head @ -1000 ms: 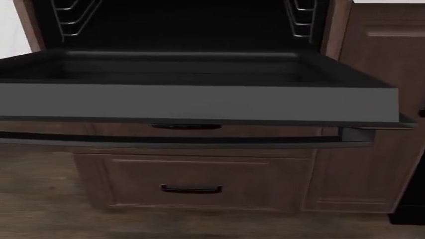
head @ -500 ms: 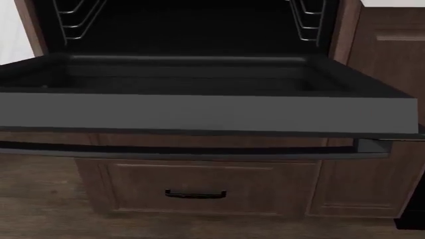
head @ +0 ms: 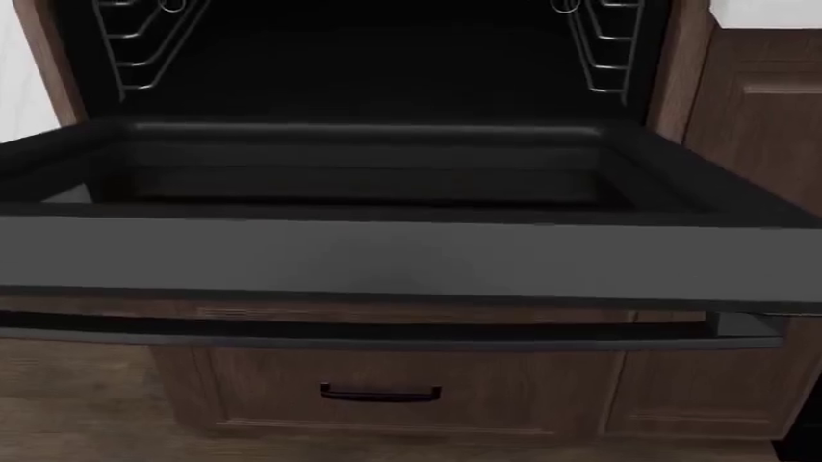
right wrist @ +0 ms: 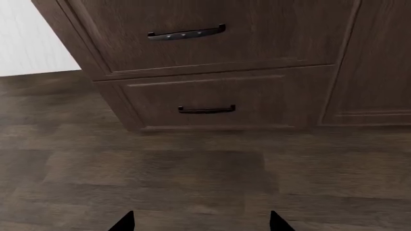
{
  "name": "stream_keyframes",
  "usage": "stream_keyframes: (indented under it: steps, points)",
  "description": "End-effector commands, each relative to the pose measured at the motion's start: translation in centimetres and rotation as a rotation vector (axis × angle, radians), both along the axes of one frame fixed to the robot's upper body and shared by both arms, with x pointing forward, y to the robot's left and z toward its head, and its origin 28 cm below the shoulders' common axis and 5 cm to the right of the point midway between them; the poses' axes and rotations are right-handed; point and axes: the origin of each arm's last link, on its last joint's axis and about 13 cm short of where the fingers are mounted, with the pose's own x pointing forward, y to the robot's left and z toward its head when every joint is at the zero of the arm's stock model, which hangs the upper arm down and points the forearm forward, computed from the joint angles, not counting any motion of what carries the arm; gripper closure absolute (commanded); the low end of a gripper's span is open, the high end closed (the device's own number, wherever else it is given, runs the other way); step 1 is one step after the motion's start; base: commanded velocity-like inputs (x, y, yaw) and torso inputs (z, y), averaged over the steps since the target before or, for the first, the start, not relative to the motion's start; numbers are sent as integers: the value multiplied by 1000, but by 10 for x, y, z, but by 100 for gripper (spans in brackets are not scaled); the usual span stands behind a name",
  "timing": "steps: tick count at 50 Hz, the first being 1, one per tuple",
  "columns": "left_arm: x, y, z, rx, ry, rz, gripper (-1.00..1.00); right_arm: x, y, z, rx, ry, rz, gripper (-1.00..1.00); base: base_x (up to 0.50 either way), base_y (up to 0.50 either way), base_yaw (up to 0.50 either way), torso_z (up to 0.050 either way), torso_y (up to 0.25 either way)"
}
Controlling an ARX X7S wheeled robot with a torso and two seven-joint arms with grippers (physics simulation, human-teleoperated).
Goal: Close the oven door
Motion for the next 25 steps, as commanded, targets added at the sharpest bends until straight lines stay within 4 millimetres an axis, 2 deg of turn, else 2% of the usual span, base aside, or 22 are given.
stream_keyframes:
  steps: [1,7,11,13,19,20,21,25]
  points:
    - [0,0,1,2,3,1,-100,0,0,0,-5,-9,2,-100,117,59,0,0,0]
    - [0,0,-4,0,1,-1,-100,0,-1,0,-3,-7,-7,-100,120,68,0,0,0]
    - [-1,1,3,-1,2,3,-100,0,0,1,5,-9,-6,-100,119,50,0,0,0]
    - [0,1,-4,1,1,5,-100,0,0,0,3,-9,-3,-100,117,27,0,0,0]
    - [0,0,3,-2,2,2,-100,0,-1,1,4,-10,-5,-100,122,27,0,0,0]
    - [0,0,-3,-1,2,2,-100,0,-1,0,6,-9,-8,-100,125,24,0,0,0]
    - [0,0,1,-1,3,2,-100,0,-1,0,6,-8,-7,-100,121,20,0,0,0]
    - [0,0,-4,-2,1,4,-100,0,0,0,9,-8,-6,-100,120,0,0,0,0]
